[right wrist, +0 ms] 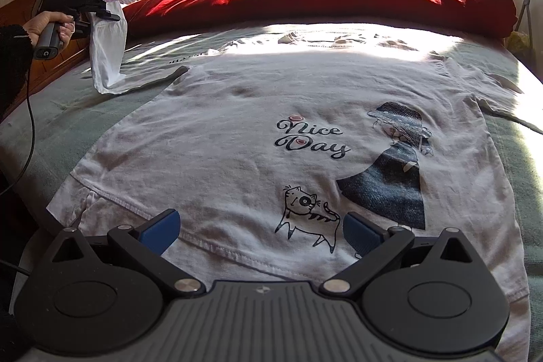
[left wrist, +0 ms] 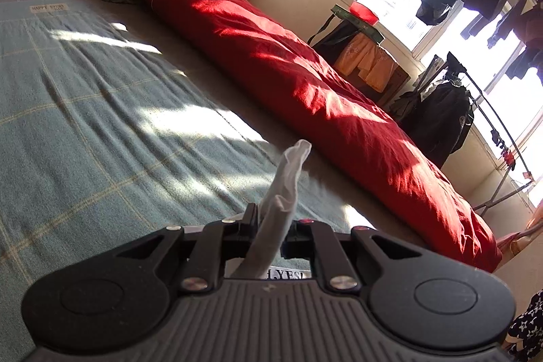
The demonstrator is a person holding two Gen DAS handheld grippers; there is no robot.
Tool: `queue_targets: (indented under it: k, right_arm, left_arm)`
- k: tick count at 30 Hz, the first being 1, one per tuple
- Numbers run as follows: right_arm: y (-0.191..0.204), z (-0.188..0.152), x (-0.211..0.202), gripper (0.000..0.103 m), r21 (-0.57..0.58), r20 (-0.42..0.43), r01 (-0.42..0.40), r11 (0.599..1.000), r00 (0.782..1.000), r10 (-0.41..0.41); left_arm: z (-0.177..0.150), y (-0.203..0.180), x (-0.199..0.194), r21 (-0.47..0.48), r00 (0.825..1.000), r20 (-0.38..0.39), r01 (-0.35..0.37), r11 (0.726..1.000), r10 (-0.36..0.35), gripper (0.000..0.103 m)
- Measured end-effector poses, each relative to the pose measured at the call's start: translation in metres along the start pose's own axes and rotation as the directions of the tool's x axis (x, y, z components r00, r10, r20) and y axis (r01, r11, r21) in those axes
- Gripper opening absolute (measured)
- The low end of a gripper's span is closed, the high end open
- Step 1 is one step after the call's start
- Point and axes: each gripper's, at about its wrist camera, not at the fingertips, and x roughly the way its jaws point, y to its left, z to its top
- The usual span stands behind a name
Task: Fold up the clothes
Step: 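Lift the gripped sleeve with the left gripper and carry it across the shirt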
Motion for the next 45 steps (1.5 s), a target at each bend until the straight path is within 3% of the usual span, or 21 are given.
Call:
queue_targets:
  k: [22,32,45]
  right_arm:
    - [-0.045,-0.005,-0.026,0.103,0.061,0.083,-0.044,0.997,0.996,0.039]
    - [-0.062,-0.009,-0.033,0.103,0.093,0.109,-0.055,0.994,0.993,0.044]
    - [-0.071,-0.013,-0.033,0.103,0.121,0.112,-0.059,0.991,0.993,0.046]
  left_arm:
    - [-0.050,-0.176,0.034,0.174,0.988,-0.107,0.125,0.977,-0.108,0.010]
    - [-0.087,-0.253,0.050,0.251,0.970,-0.178,0.206,0.946,-0.164,0.010]
    - [-0.136,-0.317,0.070,0.306,0.940,-0.271,0.288,0.907,-0.207,0.010]
